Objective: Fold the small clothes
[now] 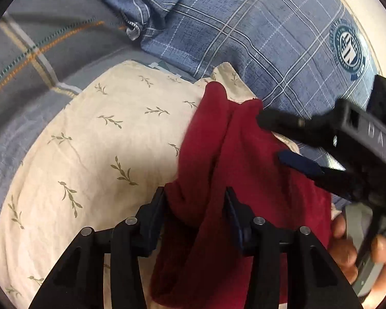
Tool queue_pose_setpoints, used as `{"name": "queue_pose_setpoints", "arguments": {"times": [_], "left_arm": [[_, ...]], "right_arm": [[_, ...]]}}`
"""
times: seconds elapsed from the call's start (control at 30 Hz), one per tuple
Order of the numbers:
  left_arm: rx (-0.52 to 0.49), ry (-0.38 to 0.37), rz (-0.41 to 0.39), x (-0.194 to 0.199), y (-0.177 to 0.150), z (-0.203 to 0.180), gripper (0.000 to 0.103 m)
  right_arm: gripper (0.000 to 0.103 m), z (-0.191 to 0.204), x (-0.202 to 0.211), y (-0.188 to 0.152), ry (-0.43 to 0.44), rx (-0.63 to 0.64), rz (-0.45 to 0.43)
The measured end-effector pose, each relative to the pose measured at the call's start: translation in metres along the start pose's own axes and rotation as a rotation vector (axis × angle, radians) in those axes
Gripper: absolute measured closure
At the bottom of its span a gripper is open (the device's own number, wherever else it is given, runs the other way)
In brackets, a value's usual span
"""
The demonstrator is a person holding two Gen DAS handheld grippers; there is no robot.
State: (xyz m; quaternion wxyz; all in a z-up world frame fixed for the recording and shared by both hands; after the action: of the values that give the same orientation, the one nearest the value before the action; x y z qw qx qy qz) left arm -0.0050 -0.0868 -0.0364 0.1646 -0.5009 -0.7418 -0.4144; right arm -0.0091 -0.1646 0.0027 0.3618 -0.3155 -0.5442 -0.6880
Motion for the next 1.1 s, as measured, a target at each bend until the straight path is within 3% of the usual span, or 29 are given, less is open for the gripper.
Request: {"name": "queue_pose_setpoints", "arguments": {"times": [0.17, 0.4, 0.57, 0.63, 0.7, 0.8, 0.9, 1.03, 1.1], "left_arm": [[-0.069, -0.006, -0.061, 0.008, 0.002, -0.013, 0.075], [-0.185, -0.078, -0.125, 0.028, -0.007, -0.032, 0.077], [-0.281, -0.09, -0.134, 0.034, -0.015, -0.044, 0.078], [-0.306, -0.076, -0.131, 0.034, -0.017, -0.044, 0.077], [-0.308, -0.086, -0.118, 0.034, -0.017, -0.043, 0.077], [-0.304, -0.071, -0.103, 0.03, -0.015, -0.04, 0.073], [-0.314, -0.067, -0.083, 0.025, -0.017, -0.046, 0.068], [-0.343, -0.056, -0.083, 0.025, -0.018, -0.05, 0.05], [-0.344, -0.059, -0.082, 0.027, -0.019, -0.05, 0.046]], "right_arm": [[0.02, 0.01, -0.01, 0.004, 0.031, 0.024, 0.073], [0.013, 0.022, -0.006, 0.012, 0.032, 0.06, 0.079], [0.013, 0.028, -0.028, 0.004, -0.014, 0.126, 0.187], [0.018, 0.023, -0.029, 0.002, -0.07, 0.156, 0.179], [0.046, 0.018, -0.025, -0.001, -0.093, 0.196, 0.171], [0.067, 0.001, -0.013, -0.003, -0.072, 0.181, 0.129], [0.074, -0.008, -0.004, -0.006, -0.051, 0.155, 0.09], [0.077, -0.011, -0.001, -0.008, -0.038, 0.14, 0.052], [0.077, -0.012, 0.002, -0.009, -0.037, 0.134, 0.044]]}}
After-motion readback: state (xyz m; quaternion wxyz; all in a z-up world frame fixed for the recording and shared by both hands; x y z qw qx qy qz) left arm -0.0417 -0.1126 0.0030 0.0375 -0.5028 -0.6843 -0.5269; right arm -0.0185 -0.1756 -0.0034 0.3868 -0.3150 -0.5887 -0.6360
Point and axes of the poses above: each gripper's, at about its wrist camera, not at the fingertips, and x roughly against the way its jaws point, z to its left, y to its top, the point moved 6 cm from there along -x, roughly the way its jaws point, and after that the axes turned 3 degrees about -x, right-handed, at the moved point
